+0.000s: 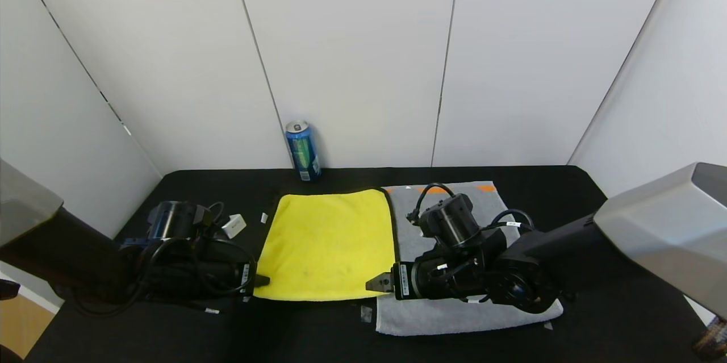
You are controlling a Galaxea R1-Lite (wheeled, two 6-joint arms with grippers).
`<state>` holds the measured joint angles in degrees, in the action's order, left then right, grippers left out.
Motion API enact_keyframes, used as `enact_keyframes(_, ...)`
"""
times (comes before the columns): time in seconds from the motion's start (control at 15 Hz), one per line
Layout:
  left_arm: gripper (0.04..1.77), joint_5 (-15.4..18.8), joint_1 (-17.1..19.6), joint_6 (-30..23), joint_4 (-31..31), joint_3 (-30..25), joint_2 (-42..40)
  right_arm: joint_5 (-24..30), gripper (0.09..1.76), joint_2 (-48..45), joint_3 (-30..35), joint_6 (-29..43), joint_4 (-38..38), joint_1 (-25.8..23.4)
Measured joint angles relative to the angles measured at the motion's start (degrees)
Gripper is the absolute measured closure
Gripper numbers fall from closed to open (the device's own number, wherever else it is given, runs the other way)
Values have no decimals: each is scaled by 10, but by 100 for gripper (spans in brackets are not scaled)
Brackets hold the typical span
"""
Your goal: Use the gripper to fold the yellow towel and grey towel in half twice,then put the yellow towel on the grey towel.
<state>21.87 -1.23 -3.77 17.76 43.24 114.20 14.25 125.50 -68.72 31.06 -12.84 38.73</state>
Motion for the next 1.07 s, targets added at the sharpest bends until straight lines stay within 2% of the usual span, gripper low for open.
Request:
enact_keyframes(0.4,167,0,1,0,0,-2,-18,-3,14,10,-23,-1,47,8)
enact_keyframes(0.87,167,0,1,0,0,-3,-24,-10,14,34,-74,0,59,11)
enact_keyframes(1.07,167,0,1,0,0,-2,-24,-42,14,45,-92,-2,88,11)
